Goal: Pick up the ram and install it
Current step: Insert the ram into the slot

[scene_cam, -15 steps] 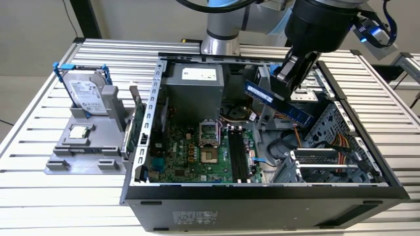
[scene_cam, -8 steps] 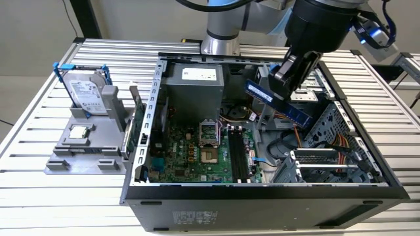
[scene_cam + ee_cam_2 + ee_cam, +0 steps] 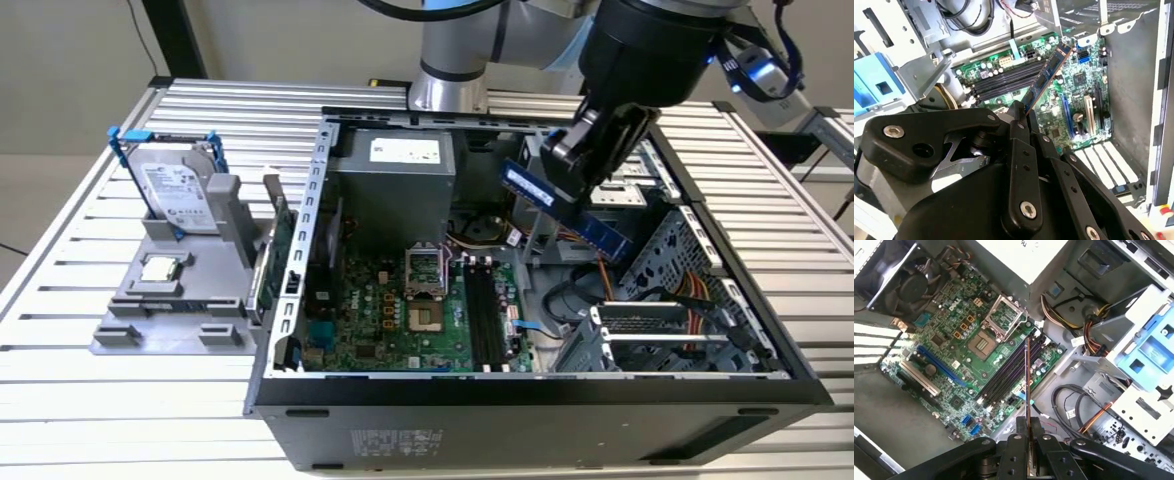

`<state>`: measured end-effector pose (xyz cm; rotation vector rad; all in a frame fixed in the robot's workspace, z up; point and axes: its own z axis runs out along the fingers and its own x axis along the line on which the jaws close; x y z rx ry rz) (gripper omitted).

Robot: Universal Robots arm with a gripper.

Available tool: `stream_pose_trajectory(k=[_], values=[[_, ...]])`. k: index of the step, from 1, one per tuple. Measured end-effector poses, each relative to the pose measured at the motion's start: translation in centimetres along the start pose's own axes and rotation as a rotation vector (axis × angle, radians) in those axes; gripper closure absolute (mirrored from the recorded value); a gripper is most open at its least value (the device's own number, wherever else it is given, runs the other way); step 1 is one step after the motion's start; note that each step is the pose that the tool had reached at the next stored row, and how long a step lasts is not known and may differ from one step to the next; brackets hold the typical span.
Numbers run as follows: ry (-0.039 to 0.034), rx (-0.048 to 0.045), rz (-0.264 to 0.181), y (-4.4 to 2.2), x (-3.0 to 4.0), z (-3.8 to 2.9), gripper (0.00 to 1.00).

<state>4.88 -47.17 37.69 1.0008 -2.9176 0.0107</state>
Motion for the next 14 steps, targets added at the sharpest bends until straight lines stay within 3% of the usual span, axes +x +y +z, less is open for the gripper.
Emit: stream_pose_trajectory(k=[14], values=[[-0.0022,-0.0104,0.184,0.00,0.00,0.01,1.00]])
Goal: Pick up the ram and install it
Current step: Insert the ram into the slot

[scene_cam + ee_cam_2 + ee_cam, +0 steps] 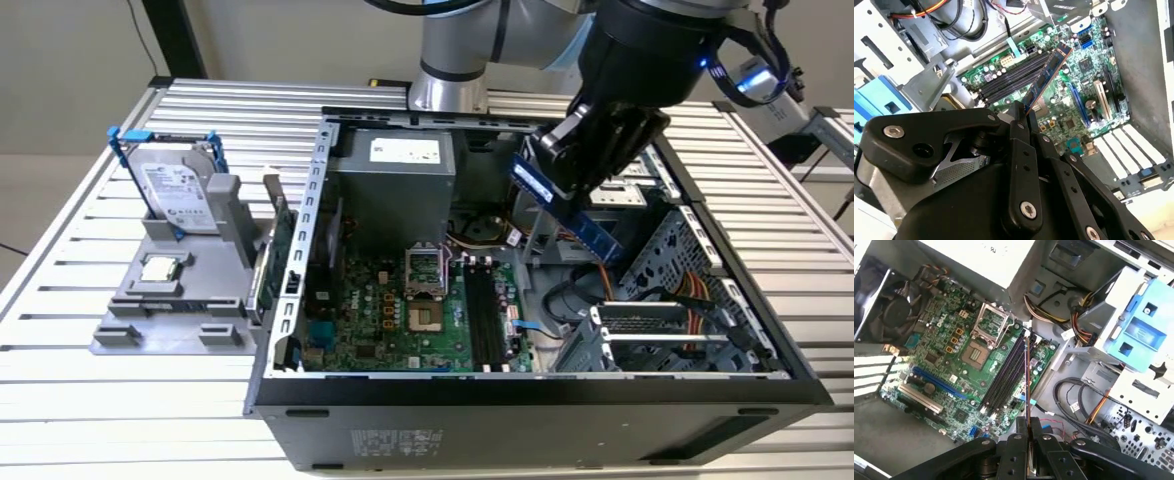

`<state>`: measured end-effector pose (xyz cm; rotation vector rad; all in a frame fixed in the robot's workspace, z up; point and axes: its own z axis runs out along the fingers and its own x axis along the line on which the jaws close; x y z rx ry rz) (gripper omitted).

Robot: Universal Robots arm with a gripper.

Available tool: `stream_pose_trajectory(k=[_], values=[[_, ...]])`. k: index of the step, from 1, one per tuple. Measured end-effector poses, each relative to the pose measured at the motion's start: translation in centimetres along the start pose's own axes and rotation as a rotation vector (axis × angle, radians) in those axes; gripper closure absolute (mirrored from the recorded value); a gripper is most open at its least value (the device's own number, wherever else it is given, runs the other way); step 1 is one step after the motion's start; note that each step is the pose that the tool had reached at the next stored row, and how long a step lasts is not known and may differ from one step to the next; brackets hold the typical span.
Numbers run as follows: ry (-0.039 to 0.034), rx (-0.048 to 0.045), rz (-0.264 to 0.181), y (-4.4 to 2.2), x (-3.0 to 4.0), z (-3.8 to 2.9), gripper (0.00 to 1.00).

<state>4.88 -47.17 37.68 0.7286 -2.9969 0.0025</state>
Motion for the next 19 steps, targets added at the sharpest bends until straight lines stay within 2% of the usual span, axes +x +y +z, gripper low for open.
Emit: stream_pose_trajectory(k=[5,7,19], values=[[-0.0007,-0.0033,0.058,0.00,0.00,0.01,1.00],[-0.0014,-0.0064,0.114,0.00,0.00,0.01,1.00],[-0.0031,-0.0144,0.255,0.00,0.00,0.05,1.00]])
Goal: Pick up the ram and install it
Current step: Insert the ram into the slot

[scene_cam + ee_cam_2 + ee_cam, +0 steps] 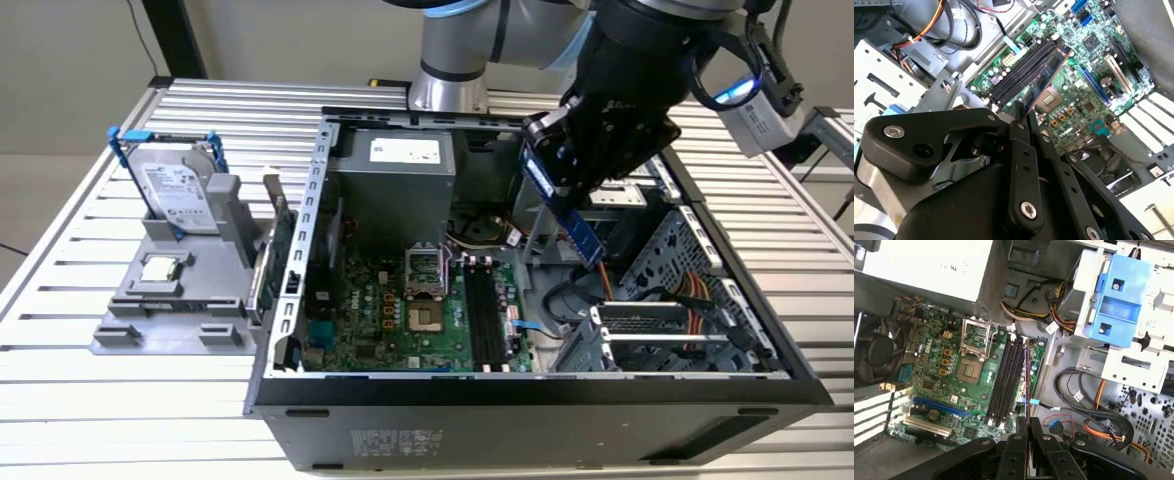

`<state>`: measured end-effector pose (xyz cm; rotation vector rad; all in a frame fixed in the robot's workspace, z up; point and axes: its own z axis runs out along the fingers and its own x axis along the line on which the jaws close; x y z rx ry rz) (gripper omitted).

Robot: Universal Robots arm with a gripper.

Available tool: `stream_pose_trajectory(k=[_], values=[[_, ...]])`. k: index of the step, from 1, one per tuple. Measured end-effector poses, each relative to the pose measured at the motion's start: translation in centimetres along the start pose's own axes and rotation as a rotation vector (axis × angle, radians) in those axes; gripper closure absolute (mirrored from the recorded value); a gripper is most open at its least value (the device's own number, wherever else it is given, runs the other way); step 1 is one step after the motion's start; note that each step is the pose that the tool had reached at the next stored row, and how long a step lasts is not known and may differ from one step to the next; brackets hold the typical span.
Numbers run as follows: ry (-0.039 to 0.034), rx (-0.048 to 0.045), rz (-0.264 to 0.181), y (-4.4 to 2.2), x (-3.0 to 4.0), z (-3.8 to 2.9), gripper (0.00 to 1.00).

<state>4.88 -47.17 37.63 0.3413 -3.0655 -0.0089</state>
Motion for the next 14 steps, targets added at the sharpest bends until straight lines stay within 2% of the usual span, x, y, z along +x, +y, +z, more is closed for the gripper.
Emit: stream_pose_trajectory(k=[10,14], values=[[-0.0012,-0.0056,0.100,0.00,0.00,0.04,1.00],[-0.0014,-0.0064,0.115,0.00,0.00,0.04,1.00]])
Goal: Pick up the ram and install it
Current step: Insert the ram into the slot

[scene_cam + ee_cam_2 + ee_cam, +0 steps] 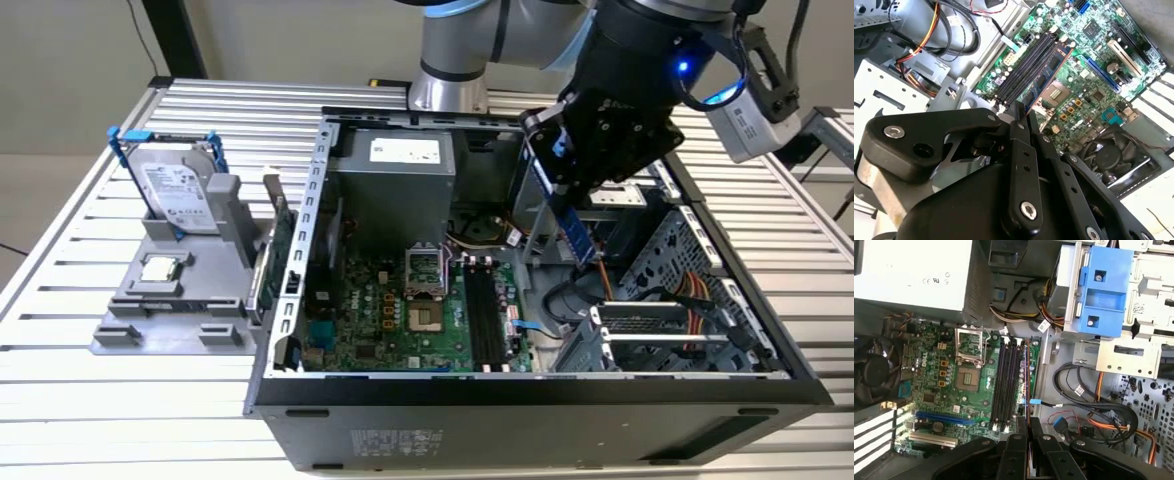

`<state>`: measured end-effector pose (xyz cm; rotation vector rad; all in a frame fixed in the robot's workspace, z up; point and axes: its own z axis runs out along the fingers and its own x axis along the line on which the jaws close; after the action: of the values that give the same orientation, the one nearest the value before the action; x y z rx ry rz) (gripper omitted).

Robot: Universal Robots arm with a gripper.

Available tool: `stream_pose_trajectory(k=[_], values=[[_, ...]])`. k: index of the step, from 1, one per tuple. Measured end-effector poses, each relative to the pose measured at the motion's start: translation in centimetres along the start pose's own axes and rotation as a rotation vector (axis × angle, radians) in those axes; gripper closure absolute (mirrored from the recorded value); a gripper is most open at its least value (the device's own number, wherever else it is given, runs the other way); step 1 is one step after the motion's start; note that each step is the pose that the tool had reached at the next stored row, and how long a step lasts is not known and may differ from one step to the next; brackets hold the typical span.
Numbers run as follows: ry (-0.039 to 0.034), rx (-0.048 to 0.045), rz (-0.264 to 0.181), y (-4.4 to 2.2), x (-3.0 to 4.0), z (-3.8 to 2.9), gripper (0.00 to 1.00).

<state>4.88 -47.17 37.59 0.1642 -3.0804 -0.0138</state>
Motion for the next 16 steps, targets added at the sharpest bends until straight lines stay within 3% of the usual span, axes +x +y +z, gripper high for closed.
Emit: stream_pose_trajectory(k=[5,12,16], values=[[-0.0002,-0.0003,0.004,0.00,0.00,0.02,1.00],[-0.0135,-0.0023,0.004,-0.01,-0.03,0.52,1.00],[-0.0145,-0.0026,0.010,-0.01,-0.04,0.77,1.00]])
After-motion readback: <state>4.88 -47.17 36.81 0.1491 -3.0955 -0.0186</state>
